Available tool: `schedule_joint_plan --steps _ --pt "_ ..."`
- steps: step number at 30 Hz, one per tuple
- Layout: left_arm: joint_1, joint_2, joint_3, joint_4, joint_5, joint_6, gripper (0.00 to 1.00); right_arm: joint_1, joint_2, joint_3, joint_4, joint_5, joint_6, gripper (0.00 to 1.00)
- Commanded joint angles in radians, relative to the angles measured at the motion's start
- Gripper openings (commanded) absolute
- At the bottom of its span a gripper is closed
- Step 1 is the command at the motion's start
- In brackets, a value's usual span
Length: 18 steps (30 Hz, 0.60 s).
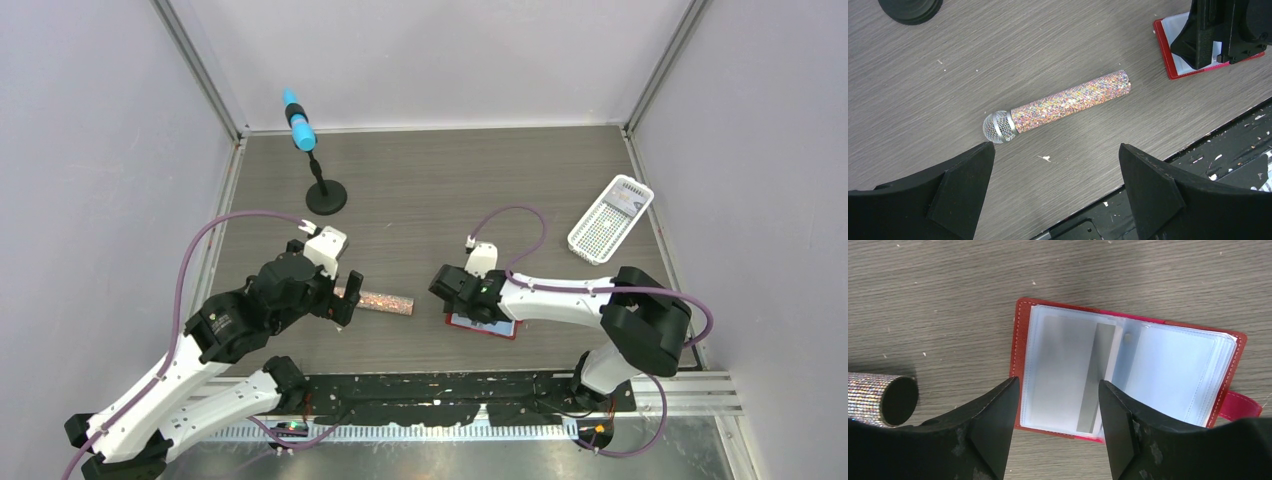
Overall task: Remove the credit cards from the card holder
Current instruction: Remove the credit card from the card holder.
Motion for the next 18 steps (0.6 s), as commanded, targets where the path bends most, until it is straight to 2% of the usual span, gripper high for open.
schedule_joint_plan --steps 1,18 --pt "0.004 -0.006 -0.003 0.041 0.004 -0.002 0.99 0.003 -0.011 -0.014 -0.003 0.052 0.037 0.67" --pt "0.004 -0.007 -0.005 0.042 0.004 -0.002 0.99 -0.002 -0.003 -0.042 0.028 0.038 0.046 0.71"
